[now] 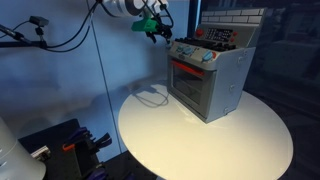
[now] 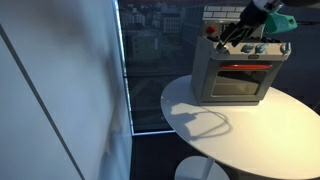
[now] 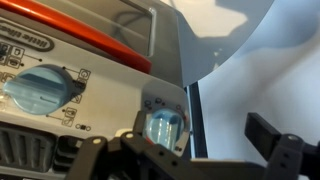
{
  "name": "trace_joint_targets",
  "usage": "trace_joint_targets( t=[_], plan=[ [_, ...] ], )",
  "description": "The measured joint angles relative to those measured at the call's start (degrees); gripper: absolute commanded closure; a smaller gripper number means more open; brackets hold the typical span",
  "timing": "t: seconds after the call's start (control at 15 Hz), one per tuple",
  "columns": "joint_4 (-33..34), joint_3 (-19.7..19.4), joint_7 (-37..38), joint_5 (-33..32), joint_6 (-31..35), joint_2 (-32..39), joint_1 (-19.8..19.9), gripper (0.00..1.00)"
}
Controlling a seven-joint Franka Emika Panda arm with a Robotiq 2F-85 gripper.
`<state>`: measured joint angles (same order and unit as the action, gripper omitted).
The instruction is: Turn the far right blue stove dial a little to the right
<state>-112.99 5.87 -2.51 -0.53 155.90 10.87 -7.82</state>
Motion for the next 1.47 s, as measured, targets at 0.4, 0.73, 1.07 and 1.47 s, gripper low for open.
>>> trace_joint_targets(
  t=[0.4, 0.73, 1.07, 1.47],
  plan=[
    [0.0, 0.0, 0.0, -0.1, 3.1, 0.9, -0.2, 0.0],
    [0.0, 0.0, 0.0, -0.1, 4.0, 1.4, -0.4, 0.0],
    [0.0, 0.2, 0.0, -0.1, 4.2, 1.7, -0.6, 0.0],
    [0.0, 0.2, 0.0, -0.1, 4.3, 1.8, -0.7, 0.32]
  ],
)
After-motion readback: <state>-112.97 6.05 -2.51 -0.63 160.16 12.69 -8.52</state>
